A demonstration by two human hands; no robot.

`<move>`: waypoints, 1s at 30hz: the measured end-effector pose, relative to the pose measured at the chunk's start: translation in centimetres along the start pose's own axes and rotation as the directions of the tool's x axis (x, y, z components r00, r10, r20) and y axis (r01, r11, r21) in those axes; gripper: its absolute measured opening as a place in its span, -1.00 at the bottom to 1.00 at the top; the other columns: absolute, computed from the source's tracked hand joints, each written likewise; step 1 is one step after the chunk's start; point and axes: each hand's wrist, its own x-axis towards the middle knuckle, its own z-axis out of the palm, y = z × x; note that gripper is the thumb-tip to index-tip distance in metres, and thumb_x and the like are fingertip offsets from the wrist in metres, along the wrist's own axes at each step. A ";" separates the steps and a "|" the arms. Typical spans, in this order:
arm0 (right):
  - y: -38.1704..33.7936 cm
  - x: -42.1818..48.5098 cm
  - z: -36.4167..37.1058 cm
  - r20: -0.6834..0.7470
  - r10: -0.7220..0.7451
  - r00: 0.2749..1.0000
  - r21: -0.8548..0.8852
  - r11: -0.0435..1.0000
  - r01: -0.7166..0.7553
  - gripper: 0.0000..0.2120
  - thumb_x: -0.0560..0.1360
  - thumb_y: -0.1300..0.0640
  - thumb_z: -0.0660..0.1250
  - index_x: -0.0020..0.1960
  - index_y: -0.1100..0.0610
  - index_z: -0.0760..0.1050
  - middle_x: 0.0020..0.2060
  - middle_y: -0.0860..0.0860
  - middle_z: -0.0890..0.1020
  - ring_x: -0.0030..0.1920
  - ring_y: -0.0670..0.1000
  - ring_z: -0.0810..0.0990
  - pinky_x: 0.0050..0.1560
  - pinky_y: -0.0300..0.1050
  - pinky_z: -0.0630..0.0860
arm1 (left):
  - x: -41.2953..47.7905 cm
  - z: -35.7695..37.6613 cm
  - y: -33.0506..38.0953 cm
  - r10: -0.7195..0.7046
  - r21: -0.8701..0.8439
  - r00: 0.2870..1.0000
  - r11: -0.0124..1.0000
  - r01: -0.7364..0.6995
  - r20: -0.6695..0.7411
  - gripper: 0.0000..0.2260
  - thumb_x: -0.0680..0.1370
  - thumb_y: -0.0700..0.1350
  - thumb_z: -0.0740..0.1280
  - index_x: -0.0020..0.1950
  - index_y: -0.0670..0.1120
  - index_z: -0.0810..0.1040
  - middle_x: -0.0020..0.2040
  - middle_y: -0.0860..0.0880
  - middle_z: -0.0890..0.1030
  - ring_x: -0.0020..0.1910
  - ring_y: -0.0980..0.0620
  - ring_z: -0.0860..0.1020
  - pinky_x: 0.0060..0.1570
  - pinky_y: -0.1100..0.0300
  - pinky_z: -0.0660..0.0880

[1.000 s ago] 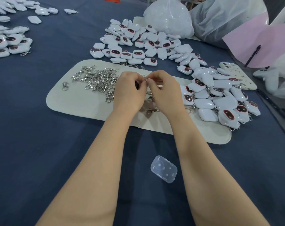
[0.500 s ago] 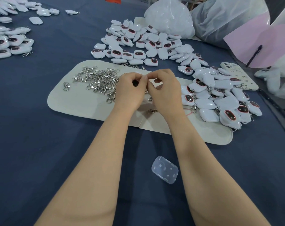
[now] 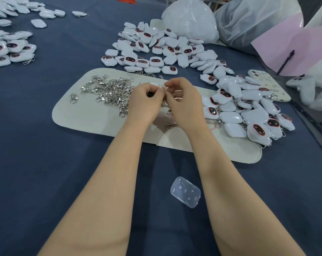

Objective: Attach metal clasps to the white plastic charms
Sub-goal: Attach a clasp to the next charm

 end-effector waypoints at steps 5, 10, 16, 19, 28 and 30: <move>0.1 0.1 -0.1 0.015 -0.010 1.000 -0.036 0.999 0.011 -0.83 0.50 0.26 0.31 0.08 0.15 0.53 -0.07 -0.05 0.60 -0.14 -0.14 0.52 -0.12 -0.39 0.46 | 0.0 0.0 0.0 -0.001 -0.001 1.000 1.000 0.001 0.010 -0.83 0.56 -0.19 0.28 -0.21 -0.04 0.55 -0.29 0.01 0.56 -0.14 -0.05 0.57 0.09 -0.04 0.54; 0.1 0.0 0.2 -0.011 -0.029 1.000 -0.015 0.999 0.029 -0.87 0.50 0.28 0.31 0.03 0.15 0.52 -0.21 -0.09 0.55 -0.21 -0.18 0.50 -0.14 -0.39 0.45 | -0.1 0.0 0.1 0.045 0.085 0.999 0.995 -0.043 -0.022 -0.84 0.57 -0.18 0.27 -0.19 -0.07 0.55 -0.27 -0.02 0.58 -0.13 -0.11 0.61 0.02 -0.01 0.55; 0.4 0.0 0.3 -0.039 -0.045 0.998 -0.014 0.999 0.044 -0.86 0.50 0.28 0.32 -0.04 0.08 0.42 -0.25 -0.18 0.50 -0.26 -0.22 0.48 -0.16 -0.41 0.44 | -0.2 0.2 0.1 0.059 0.119 0.997 0.991 -0.054 -0.041 -0.85 0.55 -0.19 0.28 -0.20 -0.06 0.56 -0.24 -0.03 0.60 -0.17 -0.02 0.59 -0.06 0.13 0.53; 0.5 0.0 0.4 -0.040 -0.038 0.998 -0.026 0.999 0.037 -0.88 0.50 0.25 0.33 -0.07 0.08 0.42 -0.27 -0.19 0.49 -0.28 -0.24 0.47 -0.19 -0.45 0.42 | -0.2 0.3 0.0 0.076 0.137 0.996 0.988 -0.071 -0.037 -0.85 0.55 -0.21 0.27 -0.21 -0.07 0.56 -0.25 -0.02 0.59 -0.21 0.01 0.56 -0.11 0.19 0.49; 0.5 0.0 0.4 -0.047 -0.022 0.999 -0.018 1.000 0.021 -0.89 0.49 0.23 0.34 -0.09 0.08 0.42 -0.28 -0.17 0.50 -0.28 -0.21 0.47 -0.20 -0.45 0.41 | 0.1 0.5 -0.7 0.174 0.300 0.983 0.943 -0.147 -0.063 -0.90 0.57 -0.19 0.24 -0.13 -0.07 0.48 0.06 -0.08 0.49 -0.08 0.08 0.43 -0.10 0.39 0.27; 0.4 0.1 0.4 -0.047 -0.002 0.999 -0.006 1.000 0.001 -0.89 0.48 0.23 0.35 -0.12 0.07 0.43 -0.28 -0.15 0.52 -0.27 -0.19 0.49 -0.20 -0.43 0.43 | 0.1 0.5 -0.7 0.199 0.326 0.978 0.931 -0.167 -0.067 -0.91 0.58 -0.20 0.24 -0.12 -0.07 0.46 0.05 -0.06 0.44 -0.09 0.10 0.39 -0.13 0.42 0.22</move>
